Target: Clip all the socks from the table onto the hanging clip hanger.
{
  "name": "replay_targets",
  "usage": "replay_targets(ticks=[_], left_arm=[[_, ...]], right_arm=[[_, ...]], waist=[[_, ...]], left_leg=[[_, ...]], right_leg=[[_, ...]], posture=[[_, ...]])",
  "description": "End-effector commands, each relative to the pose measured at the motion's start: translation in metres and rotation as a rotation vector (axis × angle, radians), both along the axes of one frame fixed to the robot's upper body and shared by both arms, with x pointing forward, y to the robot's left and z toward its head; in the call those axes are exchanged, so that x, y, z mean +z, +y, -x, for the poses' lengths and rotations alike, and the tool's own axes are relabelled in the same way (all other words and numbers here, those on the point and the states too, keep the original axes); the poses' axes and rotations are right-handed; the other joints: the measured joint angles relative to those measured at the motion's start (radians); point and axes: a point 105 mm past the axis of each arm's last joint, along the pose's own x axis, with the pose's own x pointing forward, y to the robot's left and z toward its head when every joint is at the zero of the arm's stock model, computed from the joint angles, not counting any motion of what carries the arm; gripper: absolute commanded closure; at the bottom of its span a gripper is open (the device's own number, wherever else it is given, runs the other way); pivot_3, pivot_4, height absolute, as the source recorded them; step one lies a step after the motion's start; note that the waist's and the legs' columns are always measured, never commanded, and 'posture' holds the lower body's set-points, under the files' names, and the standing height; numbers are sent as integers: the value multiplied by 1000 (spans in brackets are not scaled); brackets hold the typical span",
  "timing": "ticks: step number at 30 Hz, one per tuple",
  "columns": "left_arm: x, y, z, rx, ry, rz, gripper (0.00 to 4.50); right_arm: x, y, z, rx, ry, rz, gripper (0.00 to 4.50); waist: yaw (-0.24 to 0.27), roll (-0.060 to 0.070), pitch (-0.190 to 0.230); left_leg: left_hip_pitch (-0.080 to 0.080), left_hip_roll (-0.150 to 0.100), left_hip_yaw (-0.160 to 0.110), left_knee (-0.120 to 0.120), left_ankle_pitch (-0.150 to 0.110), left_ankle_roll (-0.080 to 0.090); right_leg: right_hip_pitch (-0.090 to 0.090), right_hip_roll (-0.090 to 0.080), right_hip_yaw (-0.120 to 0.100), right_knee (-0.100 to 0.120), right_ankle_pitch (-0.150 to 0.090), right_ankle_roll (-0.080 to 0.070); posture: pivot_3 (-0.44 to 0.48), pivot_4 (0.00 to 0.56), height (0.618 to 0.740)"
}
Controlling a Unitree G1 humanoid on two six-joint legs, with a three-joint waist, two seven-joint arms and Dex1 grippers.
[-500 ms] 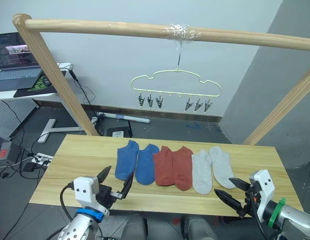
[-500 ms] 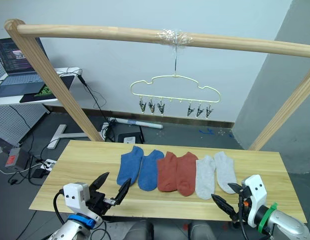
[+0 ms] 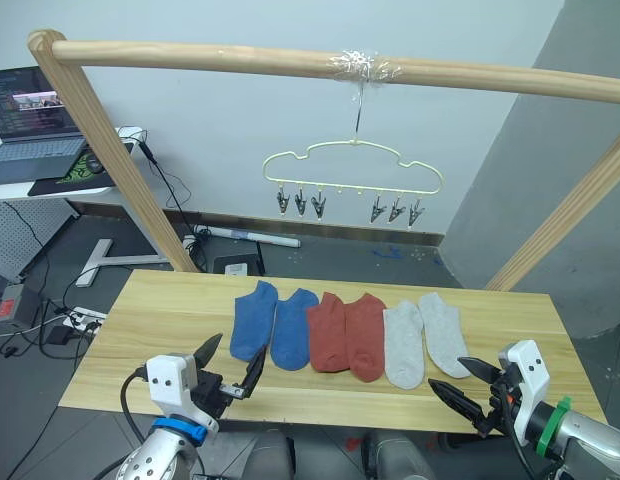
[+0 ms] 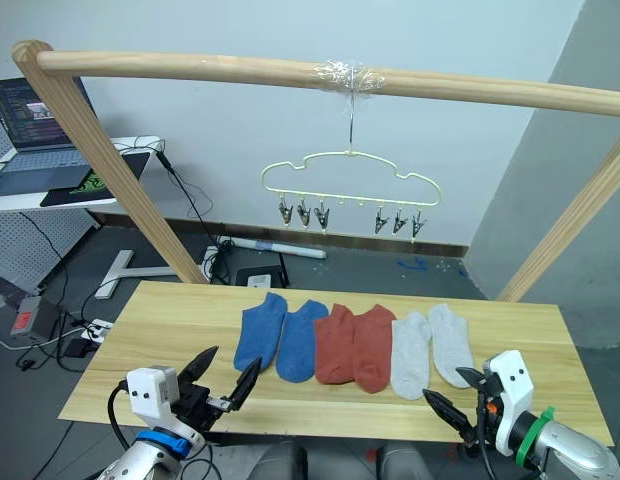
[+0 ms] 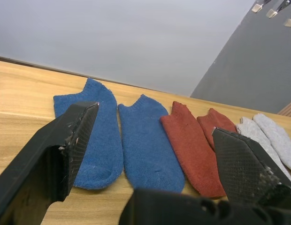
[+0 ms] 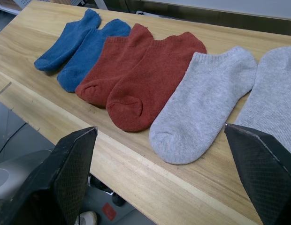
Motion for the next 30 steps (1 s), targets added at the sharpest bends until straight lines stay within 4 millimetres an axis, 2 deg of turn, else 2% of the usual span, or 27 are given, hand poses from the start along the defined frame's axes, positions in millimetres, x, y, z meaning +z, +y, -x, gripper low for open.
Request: replay_targets(ticks=[1,9,18,23,30], left_arm=[[6,3,-2,18,-7,11,52],[9,4,-6,26,3,12,52],[34,15,-40,61,-35,-26,52],[49,9,-55,20,-81,-30,52],[81,2,-93,20,-193,-78,52]], right_arm=[[10,3,-1,19,-43,-10,0],[11,4,1,21,-26,-24,0],[34,19,-16,105,-96,-25,0],[49,30,-26,158,-136,-25,0],[80,48,-48,263,-244,-19,0]], waist=[[0,0,0],[0,0,-1],[0,0,0],[0,-1,0],[0,-2,1]], left_leg=[[0,0,0,0,0,0],[0,0,0,0,0,0],[1,0,0,1,1,1],[1,0,-1,1,1,1],[1,-1,-4,1,1,1]], right_leg=[[0,0,0,0,0,0],[0,0,0,1,0,0],[1,1,0,2,0,0],[2,1,0,4,1,1],[0,4,0,11,1,1]], posture=[[45,129,740],[43,134,740],[35,145,740],[34,152,740],[32,157,740]])
